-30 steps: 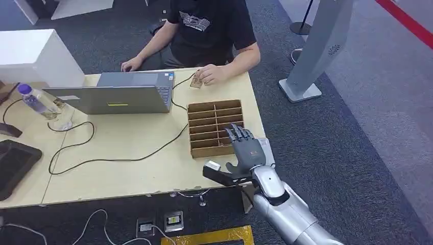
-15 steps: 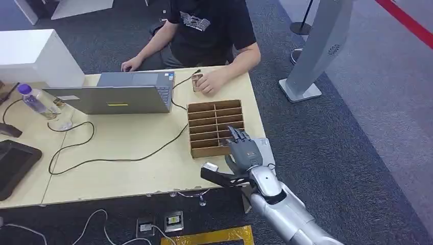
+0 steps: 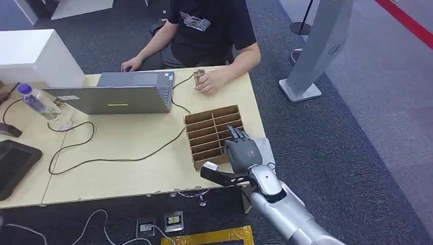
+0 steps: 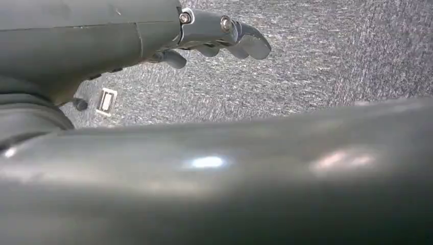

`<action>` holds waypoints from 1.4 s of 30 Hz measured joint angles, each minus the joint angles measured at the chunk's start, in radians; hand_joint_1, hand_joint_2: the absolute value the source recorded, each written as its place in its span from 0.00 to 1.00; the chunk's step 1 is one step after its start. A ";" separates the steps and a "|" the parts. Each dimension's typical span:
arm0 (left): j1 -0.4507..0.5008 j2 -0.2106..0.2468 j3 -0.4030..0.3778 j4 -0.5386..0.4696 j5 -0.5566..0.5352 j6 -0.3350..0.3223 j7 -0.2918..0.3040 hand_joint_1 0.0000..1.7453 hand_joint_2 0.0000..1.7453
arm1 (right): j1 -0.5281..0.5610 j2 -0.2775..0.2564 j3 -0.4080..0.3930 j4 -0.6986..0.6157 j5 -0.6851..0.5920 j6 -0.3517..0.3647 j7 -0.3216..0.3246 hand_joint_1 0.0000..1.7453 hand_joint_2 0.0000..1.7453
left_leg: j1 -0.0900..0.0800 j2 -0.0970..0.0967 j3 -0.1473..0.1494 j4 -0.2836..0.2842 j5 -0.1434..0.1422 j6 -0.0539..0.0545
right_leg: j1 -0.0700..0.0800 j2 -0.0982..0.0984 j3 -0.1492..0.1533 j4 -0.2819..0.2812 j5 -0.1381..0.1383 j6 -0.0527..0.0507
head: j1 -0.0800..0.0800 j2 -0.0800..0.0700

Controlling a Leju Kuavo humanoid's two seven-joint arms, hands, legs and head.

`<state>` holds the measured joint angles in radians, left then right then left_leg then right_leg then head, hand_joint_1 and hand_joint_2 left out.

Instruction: Pass the card to the sensor for recognition and then transmit it.

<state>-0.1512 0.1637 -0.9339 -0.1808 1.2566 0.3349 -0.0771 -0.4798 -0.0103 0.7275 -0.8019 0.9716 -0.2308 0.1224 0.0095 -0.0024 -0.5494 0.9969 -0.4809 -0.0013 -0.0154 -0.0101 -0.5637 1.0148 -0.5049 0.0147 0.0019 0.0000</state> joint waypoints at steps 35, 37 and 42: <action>-0.009 -0.002 0.000 0.000 -0.043 0.008 -0.025 0.00 0.00 | -0.256 -0.075 -0.192 -0.299 -0.060 -0.105 -0.088 1.00 1.00 | 0.000 0.001 0.000 0.000 0.000 0.000 | 0.000 0.002 0.000 0.000 0.000 0.000 | 0.000 0.000; -0.017 -0.002 0.000 0.000 -0.047 0.003 -0.019 0.00 0.00 | -0.278 -0.074 -0.193 -0.250 -0.055 -0.138 -0.102 1.00 1.00 | 0.000 0.001 0.000 0.000 0.000 0.000 | 0.000 0.001 0.000 0.000 0.000 0.000 | 0.000 0.000; -0.028 -0.003 -0.005 0.000 -0.055 0.000 -0.010 0.00 0.00 | -0.321 -0.060 -0.191 -0.141 -0.026 -0.167 -0.114 1.00 1.00 | 0.000 0.000 0.000 0.000 0.000 0.000 | 0.000 0.001 0.000 0.000 0.000 0.000 | 0.000 0.000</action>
<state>-0.1797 0.1602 -0.9384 -0.1804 1.2016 0.3349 -0.0866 -0.8012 -0.0702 0.5364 -0.9425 0.9457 -0.3975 0.0080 0.0095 -0.0020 -0.5495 0.9972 -0.4806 -0.0013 -0.0154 -0.0094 -0.5636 1.0152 -0.5046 0.0148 0.0019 0.0000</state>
